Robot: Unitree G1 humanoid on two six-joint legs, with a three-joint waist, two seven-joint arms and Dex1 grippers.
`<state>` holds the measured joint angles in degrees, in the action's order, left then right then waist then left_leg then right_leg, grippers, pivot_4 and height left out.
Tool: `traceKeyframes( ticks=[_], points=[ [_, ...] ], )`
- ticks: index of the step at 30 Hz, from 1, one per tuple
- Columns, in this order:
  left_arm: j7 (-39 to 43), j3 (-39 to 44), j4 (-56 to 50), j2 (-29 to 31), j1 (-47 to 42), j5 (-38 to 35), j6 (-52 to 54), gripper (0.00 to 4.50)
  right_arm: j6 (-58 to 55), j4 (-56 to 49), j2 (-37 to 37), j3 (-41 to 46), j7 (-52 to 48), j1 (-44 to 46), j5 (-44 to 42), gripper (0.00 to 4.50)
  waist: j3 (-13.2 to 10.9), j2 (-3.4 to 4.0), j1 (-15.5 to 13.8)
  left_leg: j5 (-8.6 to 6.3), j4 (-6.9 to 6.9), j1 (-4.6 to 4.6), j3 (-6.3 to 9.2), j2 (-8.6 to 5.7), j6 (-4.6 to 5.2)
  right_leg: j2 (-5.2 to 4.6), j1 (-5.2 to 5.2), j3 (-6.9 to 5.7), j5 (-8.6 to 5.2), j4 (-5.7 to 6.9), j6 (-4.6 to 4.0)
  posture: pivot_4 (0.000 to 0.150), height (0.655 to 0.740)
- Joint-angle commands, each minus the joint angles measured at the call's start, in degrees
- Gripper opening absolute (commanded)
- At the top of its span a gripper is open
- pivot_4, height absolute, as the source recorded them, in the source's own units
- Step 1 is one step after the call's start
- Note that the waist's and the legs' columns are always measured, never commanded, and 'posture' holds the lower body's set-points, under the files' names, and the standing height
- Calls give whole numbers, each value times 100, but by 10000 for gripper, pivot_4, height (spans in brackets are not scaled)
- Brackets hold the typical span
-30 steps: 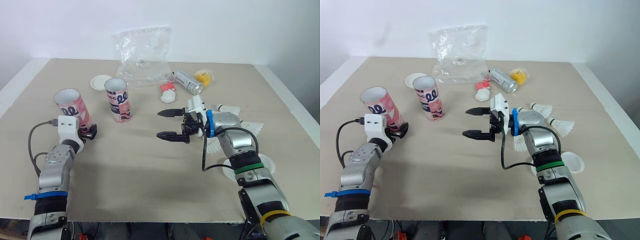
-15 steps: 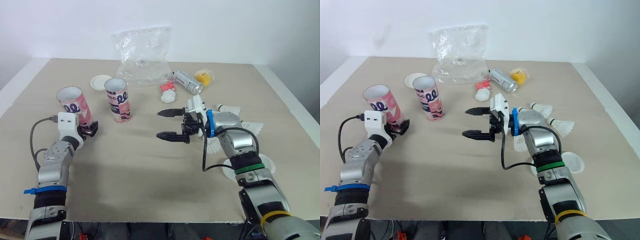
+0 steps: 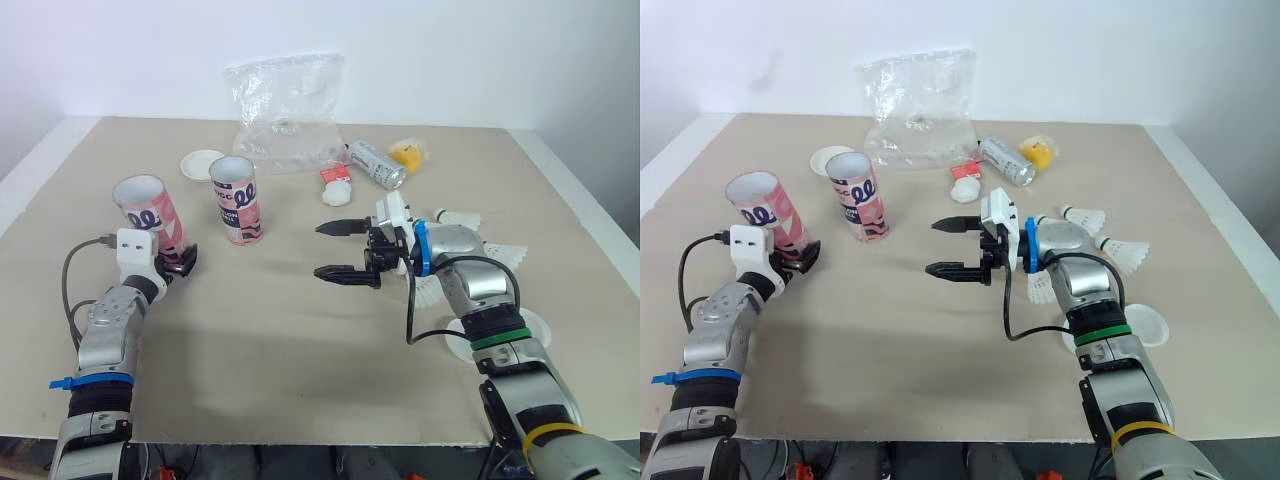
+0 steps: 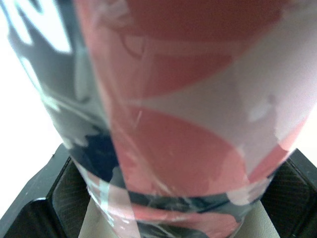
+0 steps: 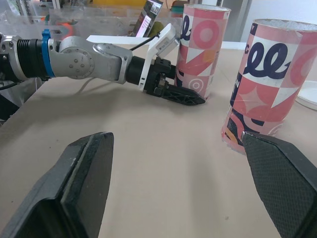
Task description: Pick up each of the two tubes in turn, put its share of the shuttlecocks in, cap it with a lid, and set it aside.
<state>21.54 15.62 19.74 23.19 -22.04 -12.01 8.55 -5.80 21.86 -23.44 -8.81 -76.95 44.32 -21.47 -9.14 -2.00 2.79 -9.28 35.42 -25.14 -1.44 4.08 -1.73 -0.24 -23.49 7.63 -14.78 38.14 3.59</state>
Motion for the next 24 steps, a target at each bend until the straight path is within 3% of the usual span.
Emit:
traceKeyframes(
  ticks=[1, 5, 8, 10, 24],
  points=[
    [3, 110, 45, 36, -51, -95, -184, 45000, 0, -279, -82, 127, 0, 5, 0, 44120, 0, 0, 0, 0, 0, 0, 0, 0, 0, 0, 0, 0, 0, 0, 0, 1500, 7400],
    [80, 96, 68, 54, -56, -141, -272, 45000, -8, -300, -92, 128, 2, -20, 3, 44120, 0, 0, 0, 0, 0, 0, 0, 0, 0, 0, 0, 0, 0, 0, 0, 1500, 7400],
    [40, 100, 82, 57, -94, -148, -320, 37062, -17, -334, -92, 125, 4, -46, 11, 45000, 0, 0, -2, 0, 0, 0, 0, 0, 0, 0, 0, 0, 0, 0, 0, 1500, 7400],
    [-9, 90, 65, 66, -89, -123, -345, 29331, -24, -350, -87, 121, 8, -61, 17, 45000, 0, 0, -2, 0, 0, 0, 0, 0, 0, 0, 0, 0, 0, 0, 0, 1500, 7400],
    [350, -76, -487, 397, 321, 15, -392, 29331, -364, -881, -141, 259, 190, -347, -174, 45000, 0, 0, -1, -2, -4, -1, 0, 0, -3, 0, -3, 0, -3, 0, -3, 1500, 7400]
  ],
)
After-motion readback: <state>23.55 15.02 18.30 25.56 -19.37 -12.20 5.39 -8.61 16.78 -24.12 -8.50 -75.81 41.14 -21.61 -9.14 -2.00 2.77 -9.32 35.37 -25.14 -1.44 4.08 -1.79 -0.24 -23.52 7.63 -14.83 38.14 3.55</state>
